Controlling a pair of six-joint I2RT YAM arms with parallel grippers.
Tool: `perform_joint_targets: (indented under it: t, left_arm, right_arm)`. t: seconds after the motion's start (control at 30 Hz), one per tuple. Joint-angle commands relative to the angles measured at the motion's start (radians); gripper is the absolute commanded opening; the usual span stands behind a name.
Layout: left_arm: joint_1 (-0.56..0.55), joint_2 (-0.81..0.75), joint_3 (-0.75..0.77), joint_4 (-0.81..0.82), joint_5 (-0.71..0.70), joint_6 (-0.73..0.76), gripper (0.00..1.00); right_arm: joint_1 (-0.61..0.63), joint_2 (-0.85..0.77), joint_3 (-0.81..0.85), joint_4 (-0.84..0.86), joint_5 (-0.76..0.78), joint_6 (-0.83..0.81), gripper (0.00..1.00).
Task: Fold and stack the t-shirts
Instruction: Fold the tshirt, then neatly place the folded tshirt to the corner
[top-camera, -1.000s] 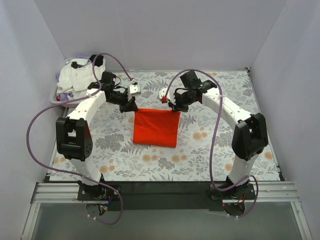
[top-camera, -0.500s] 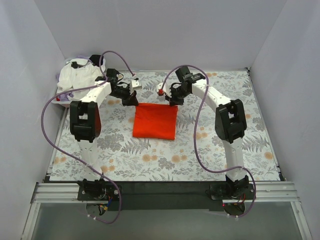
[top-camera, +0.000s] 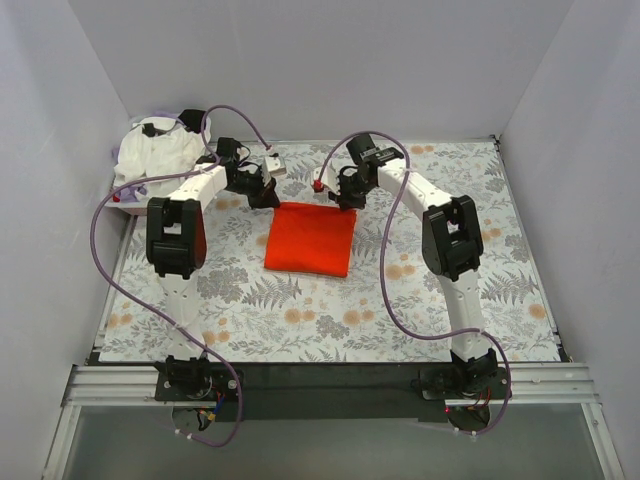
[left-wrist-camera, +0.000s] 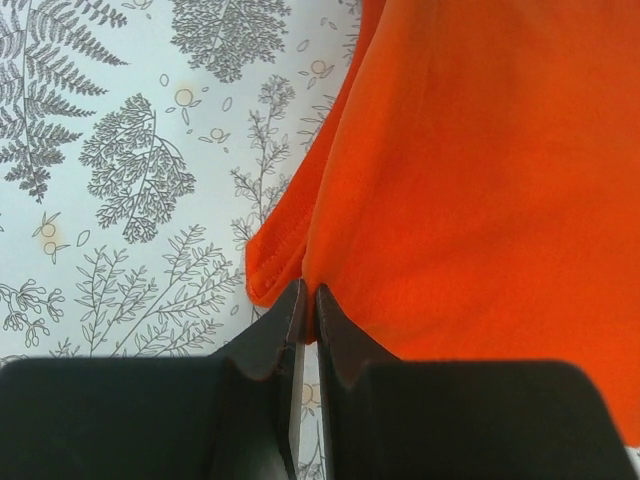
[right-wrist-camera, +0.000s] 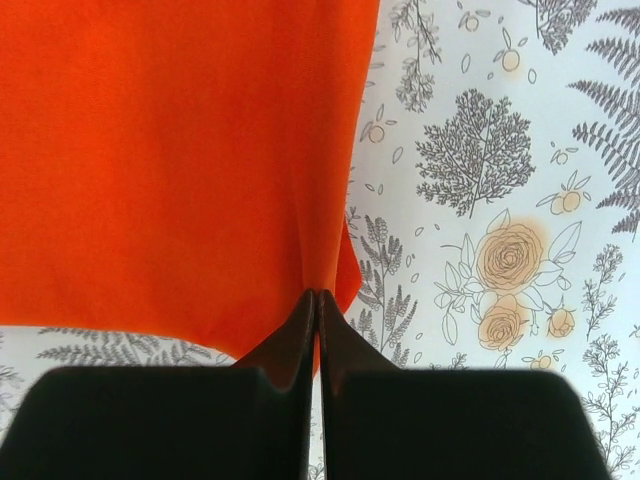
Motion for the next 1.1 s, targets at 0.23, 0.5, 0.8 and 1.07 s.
perform_joint_targets:
  t: [0.23, 0.5, 0.8, 1.07]
  left_arm:
    - [-0.007, -0.01, 0.089, 0.223, -0.157, -0.515, 0.37]
    - [-0.131, -0.252, -0.074, 0.169, -0.376, -0.79, 0.63]
    - [-0.399, -0.345, -0.242, 0.172, -0.682, -1.134, 0.83]
    - [-0.43, -0.147, -0.145, 0.152, -0.939, -1.206, 0.85]
  right_arm:
    - [-0.034, -0.002, -0.03, 0.257, 0.23, 0.137, 0.49]
    - [-0.064, -0.252, -0.181, 0.264, 0.2, 0.441, 0.86]
    - [-0.131, -0.562, -0.522, 0.264, 0.197, 0.555, 0.9]
    - [-0.156, -0.735, -0.675, 0.264, 0.213, 0.567, 0.98]
